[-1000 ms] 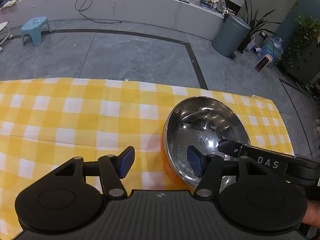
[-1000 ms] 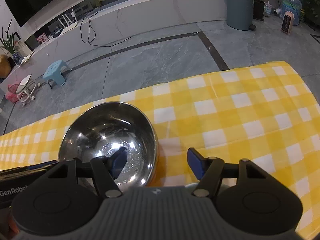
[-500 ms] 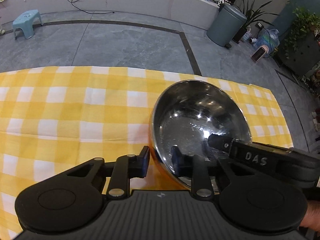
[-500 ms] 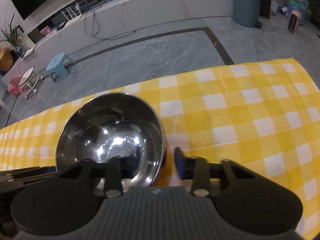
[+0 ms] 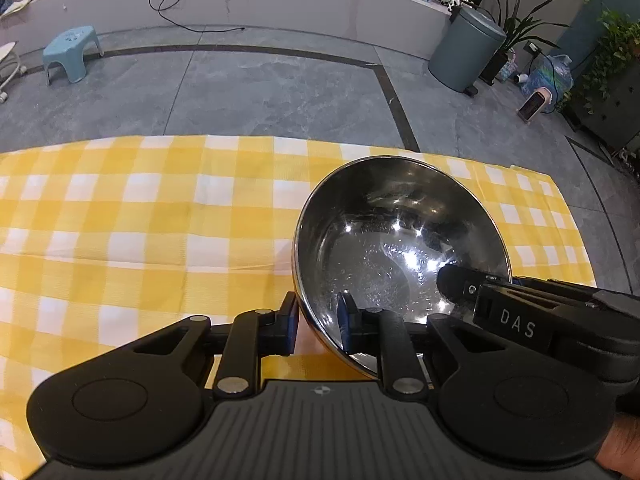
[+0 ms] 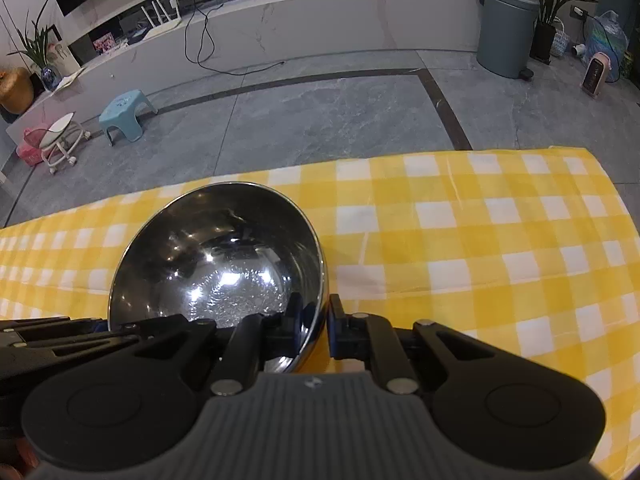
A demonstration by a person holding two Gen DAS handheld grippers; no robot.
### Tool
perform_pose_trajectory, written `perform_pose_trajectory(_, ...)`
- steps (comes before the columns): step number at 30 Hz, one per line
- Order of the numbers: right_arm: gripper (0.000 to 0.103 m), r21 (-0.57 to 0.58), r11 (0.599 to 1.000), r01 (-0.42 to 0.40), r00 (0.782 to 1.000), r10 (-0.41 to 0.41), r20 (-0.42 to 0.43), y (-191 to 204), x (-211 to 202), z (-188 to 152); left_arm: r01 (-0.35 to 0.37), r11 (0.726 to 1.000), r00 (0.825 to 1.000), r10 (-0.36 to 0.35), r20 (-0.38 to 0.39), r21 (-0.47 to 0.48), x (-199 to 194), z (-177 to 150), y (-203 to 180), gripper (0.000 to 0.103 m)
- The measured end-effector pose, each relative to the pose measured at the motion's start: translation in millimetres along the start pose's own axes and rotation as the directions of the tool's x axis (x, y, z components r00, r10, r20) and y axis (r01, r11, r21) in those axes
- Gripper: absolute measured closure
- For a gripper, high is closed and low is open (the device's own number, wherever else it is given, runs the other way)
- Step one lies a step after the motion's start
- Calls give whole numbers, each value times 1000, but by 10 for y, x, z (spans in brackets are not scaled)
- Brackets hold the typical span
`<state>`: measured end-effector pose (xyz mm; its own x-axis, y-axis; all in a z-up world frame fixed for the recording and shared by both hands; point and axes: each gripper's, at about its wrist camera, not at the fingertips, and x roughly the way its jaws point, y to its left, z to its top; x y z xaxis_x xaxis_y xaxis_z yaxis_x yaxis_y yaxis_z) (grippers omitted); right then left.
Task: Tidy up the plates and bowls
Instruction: 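Close the left tool on the orange bowl rim while the right tool grips it, then lift the orange steel bowl with both tools and carry it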
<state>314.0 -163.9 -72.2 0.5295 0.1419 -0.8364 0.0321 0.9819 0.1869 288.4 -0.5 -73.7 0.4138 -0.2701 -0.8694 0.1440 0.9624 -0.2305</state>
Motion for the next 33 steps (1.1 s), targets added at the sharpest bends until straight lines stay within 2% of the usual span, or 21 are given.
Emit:
perform_pose_trajectory(10,93,-17,1000,-2,1000,2,27,88,-374,-28,-7,1000,1000,7,23,11,-333,-49,-78,81)
perform_pose_trajectory(20,92,-41,999,-2,997,5,71,322,-978,-172,-19,1000,998,19,64,0,-860,-188,-115,82)
perform_pose_trajectory(26,92,-21,999,-29,994,31,106,424,-1385,-348,-34,999,994,32,105,15,-1202,-352,-149,82)
perform_pose_trajectory(33,90,-44,999,-28,991,34,129,611,-1759,-679,-34,999,995,36,94,-14,-1426,-633,-89,82)
